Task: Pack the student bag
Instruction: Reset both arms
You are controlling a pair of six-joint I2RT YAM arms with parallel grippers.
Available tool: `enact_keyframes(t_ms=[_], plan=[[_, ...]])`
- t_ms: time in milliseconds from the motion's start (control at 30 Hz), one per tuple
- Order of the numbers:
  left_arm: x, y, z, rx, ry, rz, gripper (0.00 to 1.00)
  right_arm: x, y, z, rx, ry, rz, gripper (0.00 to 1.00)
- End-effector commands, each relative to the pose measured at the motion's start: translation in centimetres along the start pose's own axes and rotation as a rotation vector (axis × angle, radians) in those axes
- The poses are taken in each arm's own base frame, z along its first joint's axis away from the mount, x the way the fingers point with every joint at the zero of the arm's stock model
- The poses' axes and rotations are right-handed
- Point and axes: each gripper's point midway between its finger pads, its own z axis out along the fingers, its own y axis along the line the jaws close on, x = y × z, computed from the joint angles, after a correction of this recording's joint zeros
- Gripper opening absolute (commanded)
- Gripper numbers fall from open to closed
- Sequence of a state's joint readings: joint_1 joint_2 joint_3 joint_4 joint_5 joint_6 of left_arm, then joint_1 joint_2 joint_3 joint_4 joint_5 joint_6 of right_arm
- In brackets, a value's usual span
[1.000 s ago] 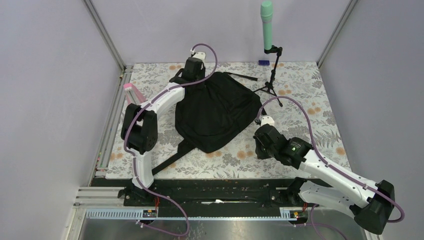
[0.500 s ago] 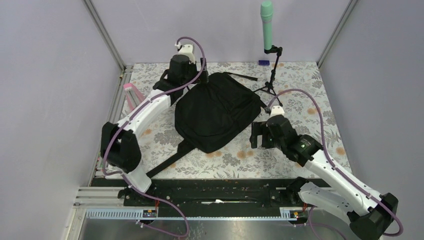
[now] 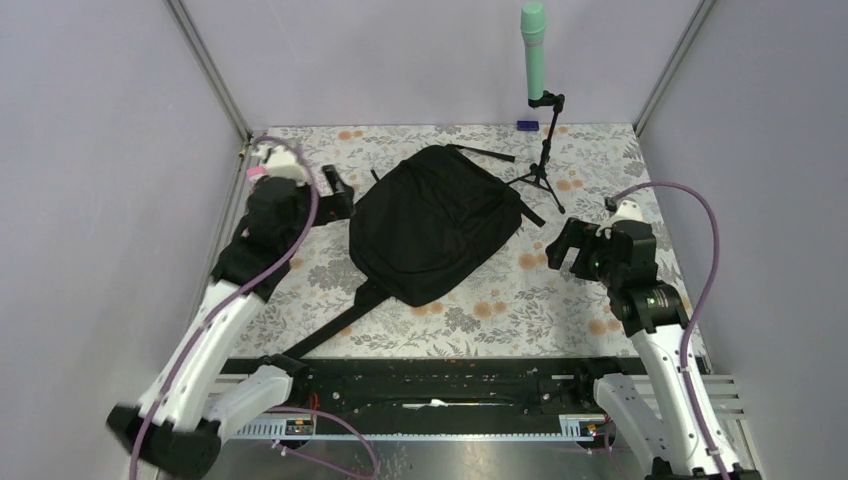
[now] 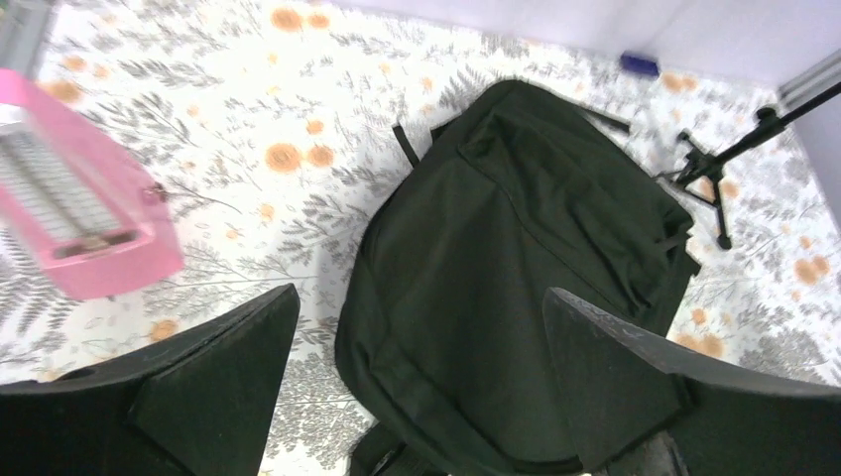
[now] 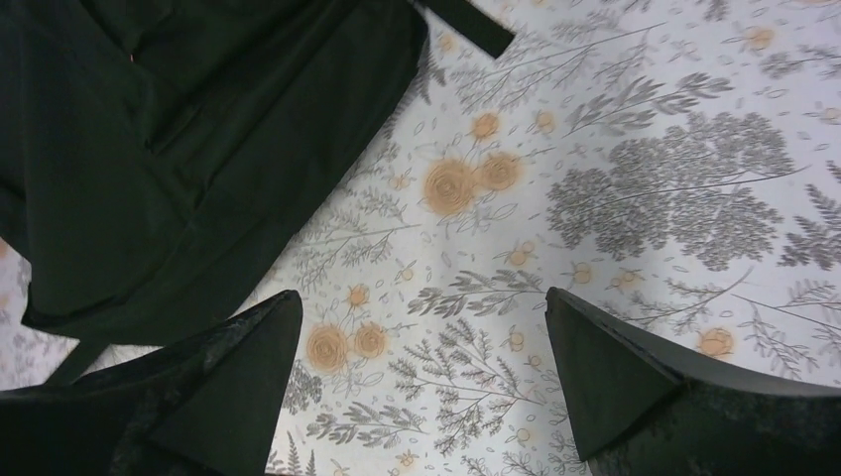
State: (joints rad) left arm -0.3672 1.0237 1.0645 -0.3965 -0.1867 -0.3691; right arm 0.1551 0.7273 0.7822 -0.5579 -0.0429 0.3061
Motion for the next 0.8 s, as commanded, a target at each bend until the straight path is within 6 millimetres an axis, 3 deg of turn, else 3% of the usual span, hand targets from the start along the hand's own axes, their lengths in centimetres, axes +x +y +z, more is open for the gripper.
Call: enact_keyframes(t_ms=[0, 200, 300, 500, 767], plan=[[-1.5, 2.8, -5.6, -0.071, -0.122, 0.029, 0.99, -2.3, -0.5, -1.9, -0.019, -0.102, -0.007, 1.0], [-1.7, 5.3, -10.0, -0.117, -0.236, 0.064, 0.99, -6.2, -0.9, -5.9, 0.012, -0.377, -0.077, 1.0], [-0.5, 6.7, -10.9, -0.153, -0.259, 0.052, 0.99, -7.5, -1.3, -7.5, 0.019, -0.549, -0.095, 1.0], [0.2, 8.1, -12.3, -0.177, -0.335, 0.005, 0.99, -6.9, -3.3, -8.1, 0.075, -0.687, -0.053, 1.0], [0.4, 8.5, -12.4, -0.198, -0.329, -0.005, 0.99, -7.1, -2.8, -8.4, 0.061, -0.682, -0.071, 1.0]])
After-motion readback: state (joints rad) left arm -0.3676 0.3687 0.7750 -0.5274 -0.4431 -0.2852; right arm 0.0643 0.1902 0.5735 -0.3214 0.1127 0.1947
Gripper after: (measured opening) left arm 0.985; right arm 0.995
